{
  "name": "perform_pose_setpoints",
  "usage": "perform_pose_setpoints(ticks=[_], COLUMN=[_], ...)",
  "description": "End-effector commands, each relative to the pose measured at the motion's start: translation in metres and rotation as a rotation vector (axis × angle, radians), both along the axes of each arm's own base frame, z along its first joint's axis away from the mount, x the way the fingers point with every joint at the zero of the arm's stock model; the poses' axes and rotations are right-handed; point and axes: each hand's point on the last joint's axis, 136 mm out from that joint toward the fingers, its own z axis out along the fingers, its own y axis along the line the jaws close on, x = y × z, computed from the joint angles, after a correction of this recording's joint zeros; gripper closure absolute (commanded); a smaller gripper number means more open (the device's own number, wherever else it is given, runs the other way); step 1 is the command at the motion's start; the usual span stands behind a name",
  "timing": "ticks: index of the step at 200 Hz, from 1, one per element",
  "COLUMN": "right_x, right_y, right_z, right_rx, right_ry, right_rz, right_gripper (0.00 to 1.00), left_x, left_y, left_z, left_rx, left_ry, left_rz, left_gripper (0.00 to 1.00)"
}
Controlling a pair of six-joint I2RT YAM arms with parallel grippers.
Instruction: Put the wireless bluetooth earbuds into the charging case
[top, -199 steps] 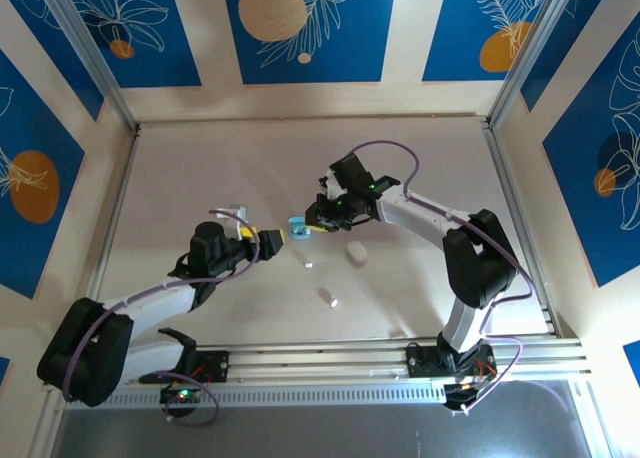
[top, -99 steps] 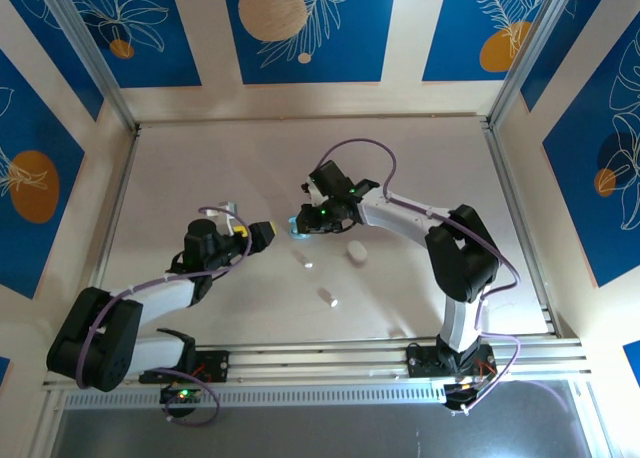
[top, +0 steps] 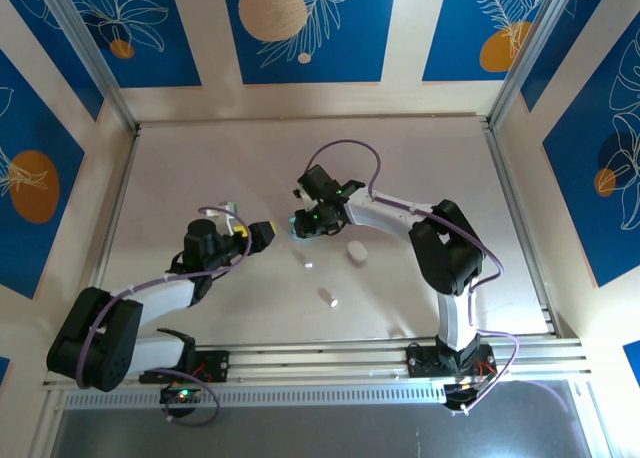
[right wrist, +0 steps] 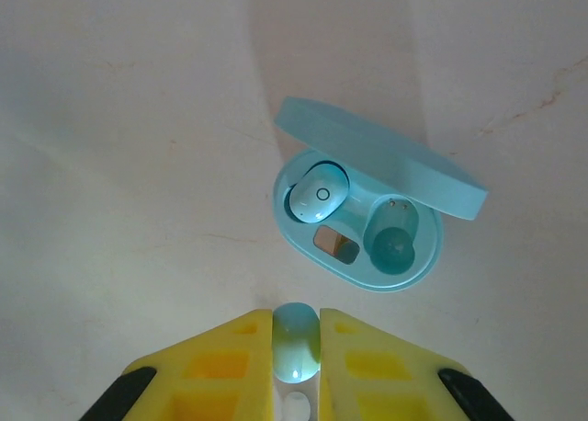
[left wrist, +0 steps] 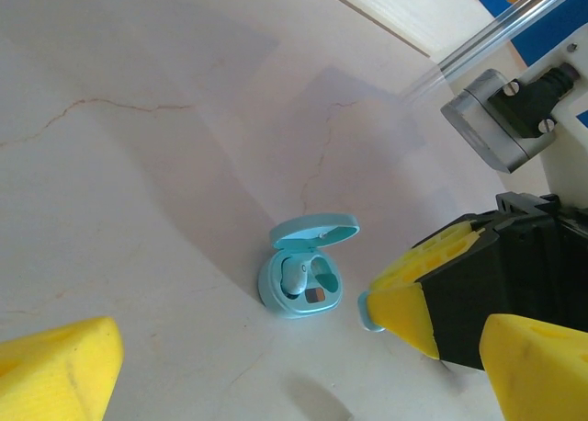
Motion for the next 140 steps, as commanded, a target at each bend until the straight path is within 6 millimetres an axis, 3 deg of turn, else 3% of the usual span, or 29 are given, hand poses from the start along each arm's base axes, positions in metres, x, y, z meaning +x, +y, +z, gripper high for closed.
perform_pose_setpoints(ticks=[1,140], right_x=[0.006,0.018], right_y=[0.003,0.005], right_z=[0.001,-0.004], right_rx=[-0.023,-0.055], right_ry=[-0.034,-0.068], right_rz=[0.026,0.043], right_gripper=[0.85,0.85], left_x=[0.0,0.0], left_y=[0.0,-0.001], left_z=[0.005,0.007], left_rx=[-0.015,-0.016], left_ry=[-0.027,-0.033], left_rz=[-0.011,-0.017], left_gripper=[0.0,0.0])
